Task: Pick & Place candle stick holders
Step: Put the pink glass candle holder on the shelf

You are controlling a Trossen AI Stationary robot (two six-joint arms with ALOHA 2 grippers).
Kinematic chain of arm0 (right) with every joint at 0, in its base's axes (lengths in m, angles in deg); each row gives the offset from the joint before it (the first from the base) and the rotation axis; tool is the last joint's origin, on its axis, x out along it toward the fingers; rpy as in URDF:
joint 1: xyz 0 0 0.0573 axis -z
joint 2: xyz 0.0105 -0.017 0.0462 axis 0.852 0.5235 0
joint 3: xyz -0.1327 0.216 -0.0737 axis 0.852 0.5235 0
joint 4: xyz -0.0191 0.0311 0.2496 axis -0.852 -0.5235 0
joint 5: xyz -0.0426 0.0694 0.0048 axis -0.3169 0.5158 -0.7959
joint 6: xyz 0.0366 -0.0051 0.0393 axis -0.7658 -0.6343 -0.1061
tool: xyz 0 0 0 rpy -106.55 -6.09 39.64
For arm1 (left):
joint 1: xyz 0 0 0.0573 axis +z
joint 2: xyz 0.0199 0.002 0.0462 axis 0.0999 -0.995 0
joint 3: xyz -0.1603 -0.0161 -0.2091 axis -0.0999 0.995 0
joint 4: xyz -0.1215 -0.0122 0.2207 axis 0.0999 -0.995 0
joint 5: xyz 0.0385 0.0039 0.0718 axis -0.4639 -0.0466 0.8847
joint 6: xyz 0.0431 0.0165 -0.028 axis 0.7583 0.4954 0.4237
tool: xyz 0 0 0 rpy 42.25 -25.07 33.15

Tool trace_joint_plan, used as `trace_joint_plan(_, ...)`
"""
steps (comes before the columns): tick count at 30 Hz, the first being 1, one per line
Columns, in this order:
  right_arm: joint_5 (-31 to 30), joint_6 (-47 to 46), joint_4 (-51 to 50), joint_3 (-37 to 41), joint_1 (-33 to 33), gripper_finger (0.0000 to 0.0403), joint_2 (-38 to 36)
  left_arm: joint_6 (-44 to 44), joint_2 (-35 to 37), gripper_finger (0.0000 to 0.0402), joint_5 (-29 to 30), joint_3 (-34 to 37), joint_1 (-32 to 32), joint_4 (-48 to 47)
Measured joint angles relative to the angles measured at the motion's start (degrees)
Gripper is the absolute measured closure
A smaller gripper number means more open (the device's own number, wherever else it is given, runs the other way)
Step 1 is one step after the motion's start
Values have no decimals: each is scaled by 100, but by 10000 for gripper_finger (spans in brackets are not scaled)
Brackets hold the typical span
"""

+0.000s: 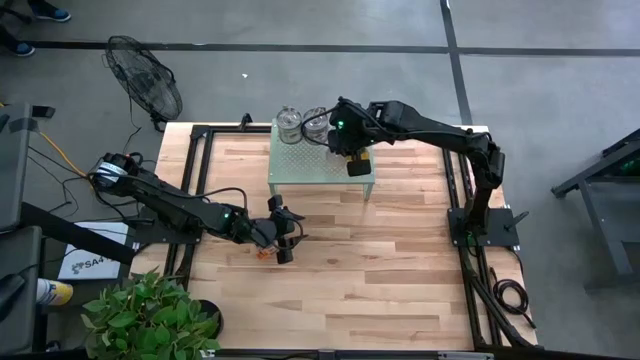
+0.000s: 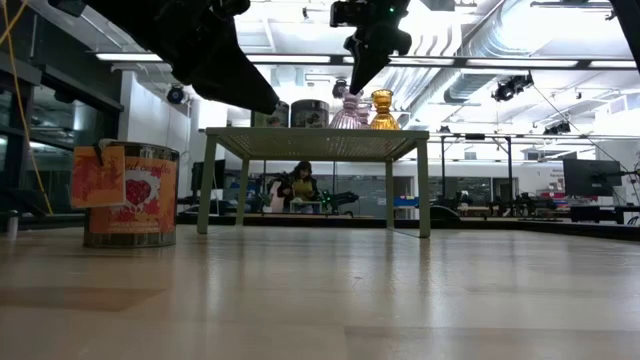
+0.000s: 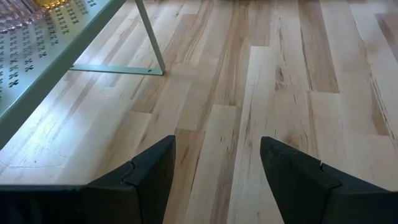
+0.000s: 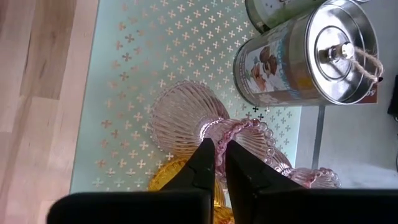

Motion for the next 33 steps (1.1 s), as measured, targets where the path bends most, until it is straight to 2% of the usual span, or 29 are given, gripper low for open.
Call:
trace_joint_plan(7, 47, -9, 26, 3, -2, 382, 2, 0, 0, 172, -15, 0, 0, 0)
trace_joint_plan(19, 141, -27, 6, 26, -2, 344, 24, 0, -2, 172, -46, 0, 0, 0)
trace_joint_plan(33, 215, -30, 467, 31, -4, 296, 35, 0, -2, 172, -52, -2, 0, -2)
